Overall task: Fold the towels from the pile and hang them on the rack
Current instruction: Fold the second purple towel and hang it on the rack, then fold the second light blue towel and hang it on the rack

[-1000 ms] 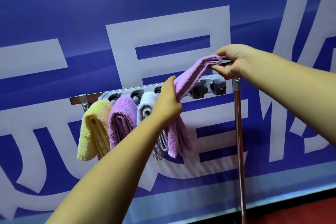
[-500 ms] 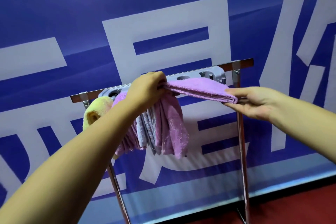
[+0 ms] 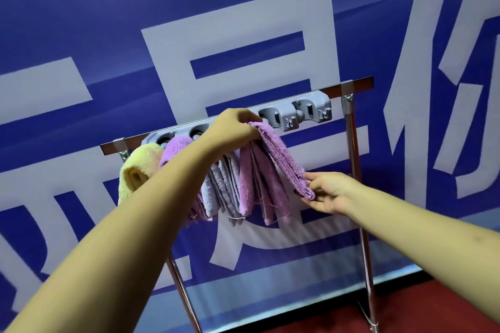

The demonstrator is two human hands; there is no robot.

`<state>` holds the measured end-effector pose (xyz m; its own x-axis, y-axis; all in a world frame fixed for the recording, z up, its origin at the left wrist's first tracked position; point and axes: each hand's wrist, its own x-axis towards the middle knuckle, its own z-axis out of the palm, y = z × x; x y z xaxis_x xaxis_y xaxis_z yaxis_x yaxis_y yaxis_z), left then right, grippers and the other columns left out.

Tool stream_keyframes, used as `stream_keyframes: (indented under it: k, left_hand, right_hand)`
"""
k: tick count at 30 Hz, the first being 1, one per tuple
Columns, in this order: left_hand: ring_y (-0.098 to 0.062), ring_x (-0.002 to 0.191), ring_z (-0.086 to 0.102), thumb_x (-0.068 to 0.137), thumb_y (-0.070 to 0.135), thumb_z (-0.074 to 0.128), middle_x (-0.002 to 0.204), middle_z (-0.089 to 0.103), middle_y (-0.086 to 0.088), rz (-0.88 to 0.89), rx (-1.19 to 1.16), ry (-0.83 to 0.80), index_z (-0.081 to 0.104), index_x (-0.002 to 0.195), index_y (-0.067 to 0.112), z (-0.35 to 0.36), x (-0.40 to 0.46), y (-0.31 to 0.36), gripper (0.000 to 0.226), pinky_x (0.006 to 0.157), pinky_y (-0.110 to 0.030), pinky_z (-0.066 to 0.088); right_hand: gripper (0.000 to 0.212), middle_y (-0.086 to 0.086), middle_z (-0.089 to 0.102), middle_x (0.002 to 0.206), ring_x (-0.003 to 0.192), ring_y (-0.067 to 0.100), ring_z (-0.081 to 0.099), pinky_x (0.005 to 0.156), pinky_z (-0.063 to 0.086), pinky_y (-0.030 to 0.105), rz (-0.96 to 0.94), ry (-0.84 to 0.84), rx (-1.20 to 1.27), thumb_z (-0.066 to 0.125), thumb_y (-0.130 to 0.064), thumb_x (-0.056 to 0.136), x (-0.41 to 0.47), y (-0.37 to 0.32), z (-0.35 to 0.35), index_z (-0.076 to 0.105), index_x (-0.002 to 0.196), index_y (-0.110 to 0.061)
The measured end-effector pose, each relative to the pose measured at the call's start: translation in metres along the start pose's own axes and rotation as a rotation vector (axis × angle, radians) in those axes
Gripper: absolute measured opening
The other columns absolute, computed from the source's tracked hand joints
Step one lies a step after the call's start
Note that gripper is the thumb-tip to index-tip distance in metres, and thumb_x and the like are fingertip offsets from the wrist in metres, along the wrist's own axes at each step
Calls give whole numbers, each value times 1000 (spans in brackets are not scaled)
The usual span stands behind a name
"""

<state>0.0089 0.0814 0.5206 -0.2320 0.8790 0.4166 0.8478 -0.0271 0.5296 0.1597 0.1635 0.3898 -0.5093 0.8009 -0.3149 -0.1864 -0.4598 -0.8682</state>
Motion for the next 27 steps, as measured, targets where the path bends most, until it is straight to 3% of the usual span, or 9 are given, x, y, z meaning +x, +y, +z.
stream_keyframes:
  k: [3,5,8,12,15,18,20,22,27]
  left_hand:
    - [-9,80,57,81,16,60,87,68,6,-14,7,-25,73,97,21,6,0,3,22,64,-19,45]
    - [-6,84,57,82,14,59,85,65,12,10,7,-31,73,98,18,11,-2,5,21,61,-8,42]
    - [-5,95,55,83,11,59,106,64,7,21,-97,43,69,109,17,21,-6,-1,28,64,5,36]
    - [-3,121,47,85,20,60,139,46,12,-37,-481,169,40,141,27,55,-42,-30,60,101,-20,37]
    - [-2,125,49,82,25,59,140,51,7,-11,-567,131,38,143,24,101,-88,-64,64,104,-22,39]
    - [10,128,40,82,34,59,145,41,16,-110,-539,39,32,143,33,151,-136,-102,67,102,-12,35]
    - [8,132,34,85,34,62,146,33,18,-258,-565,-11,24,142,38,181,-166,-126,68,108,-20,34]
    - [-2,136,35,87,28,63,145,34,15,-386,-578,-72,25,145,32,206,-194,-147,69,112,-32,35]
    - [-8,127,45,78,29,63,144,41,7,-649,-501,-267,36,143,23,266,-245,-192,71,109,-32,37]
  right_hand:
    - [57,4,61,84,72,15,58,51,53,25,4,17,-5,30,19,86,8,11,4,56,125,-13]
    - [57,5,61,83,71,16,57,54,50,28,9,8,10,28,19,85,10,18,7,57,123,-12]
    - [56,8,61,82,70,18,58,44,51,21,0,-34,40,27,20,85,12,27,11,58,119,-11]
    - [50,10,65,87,72,21,63,54,55,29,-96,-73,1,33,18,86,19,40,12,57,117,-13]
    - [38,2,69,77,58,11,66,53,54,22,-201,-64,-108,42,9,88,23,57,10,59,106,-20]
    - [21,-1,69,83,69,10,66,61,51,22,-235,-89,-189,51,-5,92,29,88,3,58,103,-21]
    - [14,1,65,85,71,11,65,63,50,21,-196,-96,-260,53,-12,93,36,122,-8,59,104,-19]
    - [18,1,64,87,72,11,64,63,48,20,-115,-64,-344,54,-15,93,48,164,-25,60,110,-18]
    - [31,2,59,90,68,13,56,61,41,23,314,4,-576,58,-18,91,80,293,-91,53,122,-15]
